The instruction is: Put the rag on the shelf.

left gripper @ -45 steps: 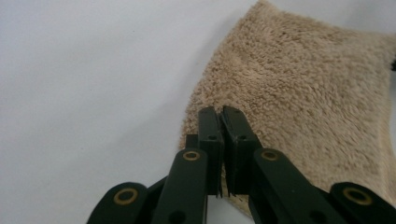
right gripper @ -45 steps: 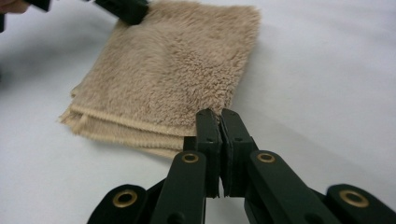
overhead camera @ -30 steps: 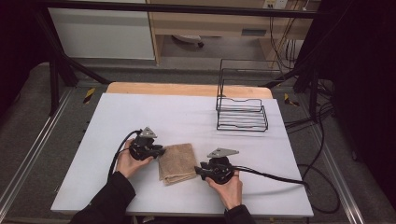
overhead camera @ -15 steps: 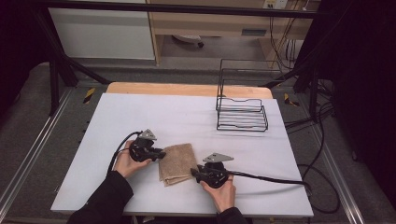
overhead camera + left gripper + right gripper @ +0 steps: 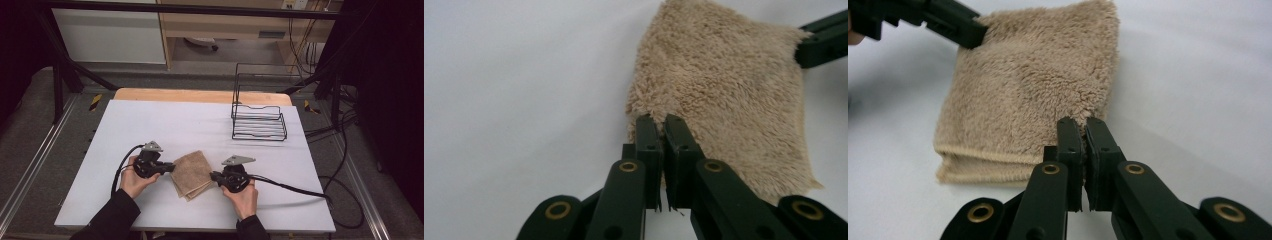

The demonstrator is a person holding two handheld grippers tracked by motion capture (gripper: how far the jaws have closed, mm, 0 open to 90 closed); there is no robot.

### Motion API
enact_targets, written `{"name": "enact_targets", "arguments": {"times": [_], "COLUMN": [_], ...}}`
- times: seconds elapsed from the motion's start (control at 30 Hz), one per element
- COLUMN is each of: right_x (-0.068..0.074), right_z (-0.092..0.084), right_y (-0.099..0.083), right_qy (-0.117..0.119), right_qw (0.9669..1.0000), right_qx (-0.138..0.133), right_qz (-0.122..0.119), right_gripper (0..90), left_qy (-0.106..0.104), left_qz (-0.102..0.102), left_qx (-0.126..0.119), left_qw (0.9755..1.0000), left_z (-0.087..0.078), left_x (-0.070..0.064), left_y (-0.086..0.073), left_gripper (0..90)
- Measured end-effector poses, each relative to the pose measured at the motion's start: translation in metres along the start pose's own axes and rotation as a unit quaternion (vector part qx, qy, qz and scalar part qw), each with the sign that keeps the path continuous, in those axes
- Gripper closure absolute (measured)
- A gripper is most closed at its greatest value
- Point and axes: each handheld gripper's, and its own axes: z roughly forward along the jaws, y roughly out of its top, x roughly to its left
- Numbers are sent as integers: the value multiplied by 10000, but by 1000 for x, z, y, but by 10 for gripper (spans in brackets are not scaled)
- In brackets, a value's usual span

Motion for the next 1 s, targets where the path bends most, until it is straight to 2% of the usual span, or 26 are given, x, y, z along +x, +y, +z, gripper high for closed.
{"name": "enact_targets", "arguments": {"times": [0.1, 0.17, 0.2, 0.23, 0.33, 0.37, 0.47, 0.5, 0.53, 0.57, 0.63, 0.67, 0.7, 0.73, 0.87, 1.0], "right_x": [-11, -17, -18, -19, -22, -22, -23, -23, -22, -22, -22, -22, -22, -23, -25, -27], "right_z": [-2, 2, 5, 12, 29, 34, 40, 39, 33, 33, 26, 16, 16, 10, -5, -14], "right_y": [15, 24, 26, 29, 30, 29, 27, 27, 28, 28, 28, 28, 28, 27, 21, 13], "right_qy": [67, 118, 105, 96, 116, 138, 144, 118, 97, 97, 149, 125, 125, 112, 62, -24], "right_qw": [9994, 9980, 9975, 9962, 9934, 9930, 9932, 9932, 9929, 9929, 9940, 9950, 9950, 9951, 9970, 9983], "right_qx": [169, 287, 306, 336, 407, 440, 386, 359, 265, 265, 93, -6, -6, -61, -176, -192], "right_qz": [-287, -543, -627, -793, -1063, -1087, -1087, -1103, -1159, -1159, -1081, -989, -989, -978, -748, -557], "right_gripper": [870, 869, 869, 867, 863, 861, 834, 809, 754, 754, 682, 589, 589, 557, 411, 292], "left_qy": [60, 116, 129, 242, 371, 409, 416, 409, 428, 442, 548, 591, 592, 572, 589, 612], "left_qz": [-283, -289, -357, -331, -350, -323, -214, -142, -89, -37, 103, 140, 145, 90, 110, 179], "left_qx": [-102, -115, -131, -147, -163, -142, -87, -84, -85, -109, -193, -229, -261, -295, -257, 13], "left_qw": [9995, 9994, 9992, 9991, 9986, 9985, 9989, 9990, 9990, 9990, 9983, 9979, 9978, 9979, 9979, 9980], "left_z": [-4, -5, -5, -5, -4, -4, -2, -4, -5, -6, -9, -9, -8, -7, 6, 28], "left_x": [-15, -23, -28, -31, -37, -37, -35, -33, -31, -30, -22, -19, -14, -10, 2, 9], "left_y": [-9, -15, -19, -22, -31, -33, -34, -32, -30, -27, -16, -12, -3, 3, 28, 43], "left_gripper": [858, 856, 855, 854, 846, 841, 811, 788, 710, 710, 629, 560, 560, 539, 501, 501]}}
